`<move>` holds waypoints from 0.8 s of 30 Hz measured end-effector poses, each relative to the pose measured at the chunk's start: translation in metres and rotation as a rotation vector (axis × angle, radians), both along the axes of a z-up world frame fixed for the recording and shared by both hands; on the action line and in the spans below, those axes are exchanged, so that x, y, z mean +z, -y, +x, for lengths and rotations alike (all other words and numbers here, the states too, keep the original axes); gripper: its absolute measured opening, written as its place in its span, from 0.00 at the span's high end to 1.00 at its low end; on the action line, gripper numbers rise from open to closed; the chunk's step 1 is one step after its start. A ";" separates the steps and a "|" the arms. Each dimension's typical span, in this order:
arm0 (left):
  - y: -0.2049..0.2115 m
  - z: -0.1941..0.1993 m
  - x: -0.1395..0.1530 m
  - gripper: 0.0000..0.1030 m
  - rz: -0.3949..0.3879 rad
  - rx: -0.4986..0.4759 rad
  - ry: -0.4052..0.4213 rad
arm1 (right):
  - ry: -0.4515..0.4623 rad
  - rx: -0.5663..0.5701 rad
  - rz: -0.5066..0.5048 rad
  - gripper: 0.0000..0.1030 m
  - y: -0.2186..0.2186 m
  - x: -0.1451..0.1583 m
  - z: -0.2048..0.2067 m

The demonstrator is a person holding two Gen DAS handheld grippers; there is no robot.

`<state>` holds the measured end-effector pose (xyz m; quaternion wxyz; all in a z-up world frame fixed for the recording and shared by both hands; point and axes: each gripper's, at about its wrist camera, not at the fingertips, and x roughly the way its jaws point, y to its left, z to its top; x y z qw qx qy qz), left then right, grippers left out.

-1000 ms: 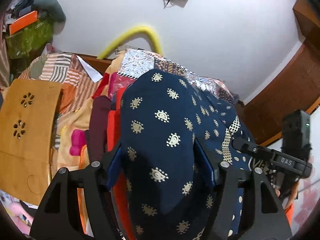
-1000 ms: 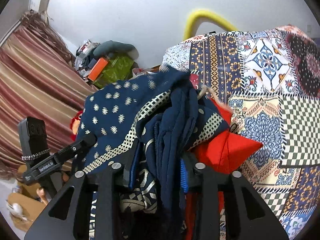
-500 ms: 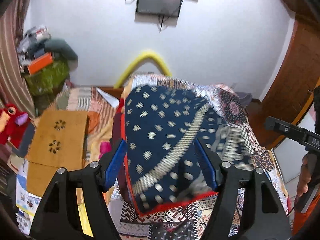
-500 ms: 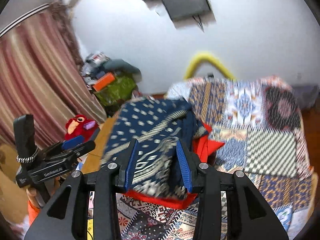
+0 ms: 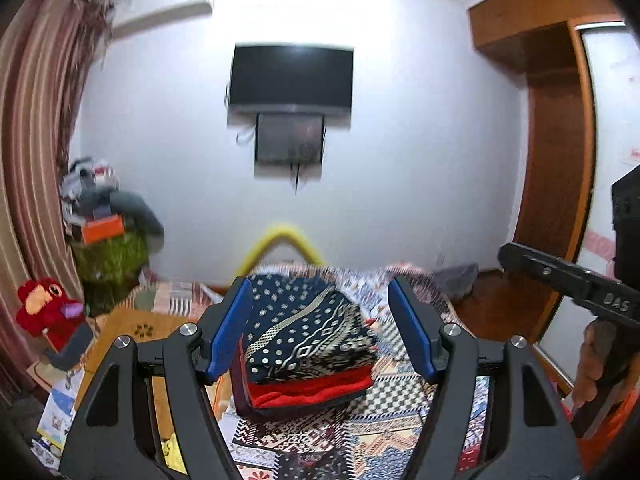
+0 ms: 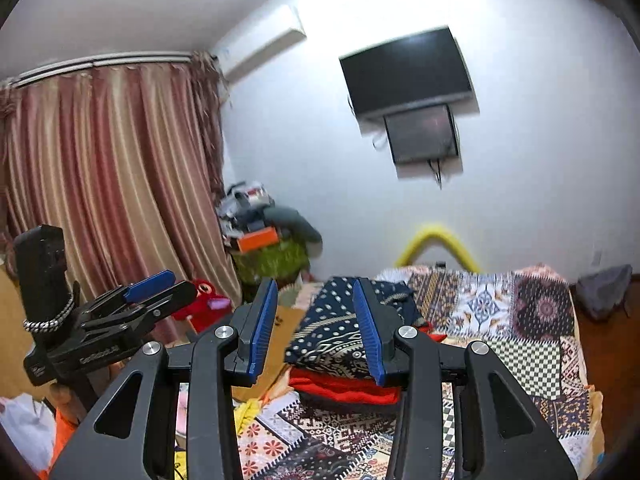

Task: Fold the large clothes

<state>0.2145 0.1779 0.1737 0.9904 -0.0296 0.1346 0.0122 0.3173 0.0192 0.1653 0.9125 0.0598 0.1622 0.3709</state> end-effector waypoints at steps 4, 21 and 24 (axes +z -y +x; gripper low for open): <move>0.022 -0.049 -0.002 0.33 0.025 0.014 0.102 | 0.066 -0.018 0.015 0.65 0.004 -0.005 -0.032; 0.048 -0.109 -0.046 0.00 0.052 0.138 0.213 | 0.205 -0.192 -0.022 0.00 0.009 -0.024 -0.066; 0.046 -0.107 -0.050 0.00 0.042 0.146 0.203 | 0.180 -0.182 -0.031 0.00 0.010 -0.029 -0.061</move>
